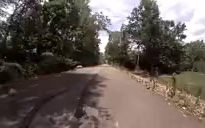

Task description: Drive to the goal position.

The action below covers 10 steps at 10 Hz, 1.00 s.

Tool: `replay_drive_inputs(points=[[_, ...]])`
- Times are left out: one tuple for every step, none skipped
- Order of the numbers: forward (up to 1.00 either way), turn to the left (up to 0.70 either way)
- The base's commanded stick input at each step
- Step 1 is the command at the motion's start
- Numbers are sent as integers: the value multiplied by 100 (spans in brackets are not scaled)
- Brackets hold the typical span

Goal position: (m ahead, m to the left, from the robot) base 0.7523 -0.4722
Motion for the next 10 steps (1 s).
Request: replay_drive_inputs(points=[[70,0],[70,0],[70,0],[70,0],[70,0],[70,0],[70,0],[70,0],[70,0],[70,0]])
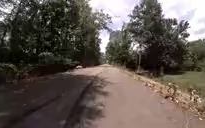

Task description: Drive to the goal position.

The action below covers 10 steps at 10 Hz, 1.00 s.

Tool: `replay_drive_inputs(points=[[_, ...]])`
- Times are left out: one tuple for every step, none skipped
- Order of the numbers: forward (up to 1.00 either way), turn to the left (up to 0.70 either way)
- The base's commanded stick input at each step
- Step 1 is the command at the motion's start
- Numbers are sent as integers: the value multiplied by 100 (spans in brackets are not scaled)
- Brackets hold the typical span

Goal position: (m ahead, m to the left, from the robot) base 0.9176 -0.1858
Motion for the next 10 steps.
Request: replay_drive_inputs(points=[[70,0],[70,0],[70,0],[70,0],[70,0],[70,0],[70,0],[70,0],[70,0],[70,0]])
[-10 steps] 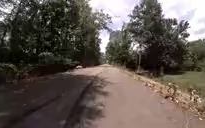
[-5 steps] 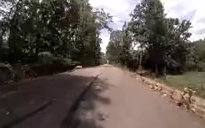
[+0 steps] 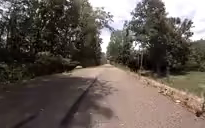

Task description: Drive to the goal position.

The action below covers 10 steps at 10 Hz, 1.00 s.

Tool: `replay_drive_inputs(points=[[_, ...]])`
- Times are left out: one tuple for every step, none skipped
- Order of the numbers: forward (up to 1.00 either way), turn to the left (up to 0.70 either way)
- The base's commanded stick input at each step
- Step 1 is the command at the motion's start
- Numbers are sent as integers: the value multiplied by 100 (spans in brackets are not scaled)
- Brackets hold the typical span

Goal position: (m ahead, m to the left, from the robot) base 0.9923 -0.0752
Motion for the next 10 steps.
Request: replay_drive_inputs(points=[[70,0],[70,0],[70,0],[70,0],[70,0],[70,0],[70,0],[70,0],[70,0],[70,0]])
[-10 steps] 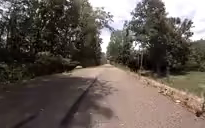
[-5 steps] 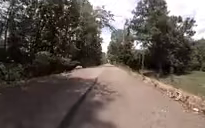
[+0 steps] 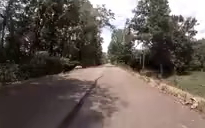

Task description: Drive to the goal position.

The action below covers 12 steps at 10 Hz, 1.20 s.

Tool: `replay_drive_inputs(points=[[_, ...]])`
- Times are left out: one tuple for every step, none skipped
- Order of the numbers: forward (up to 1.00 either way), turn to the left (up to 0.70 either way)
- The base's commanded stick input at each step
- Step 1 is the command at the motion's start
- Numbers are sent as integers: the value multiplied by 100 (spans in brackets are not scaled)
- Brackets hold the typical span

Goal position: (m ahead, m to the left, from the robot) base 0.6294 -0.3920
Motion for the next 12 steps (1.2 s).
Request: replay_drive_inputs(points=[[70,0],[70,0],[70,0],[70,0],[70,0],[70,0],[70,0],[70,0],[70,-8],[70,-20],[70,0],[70,0]])
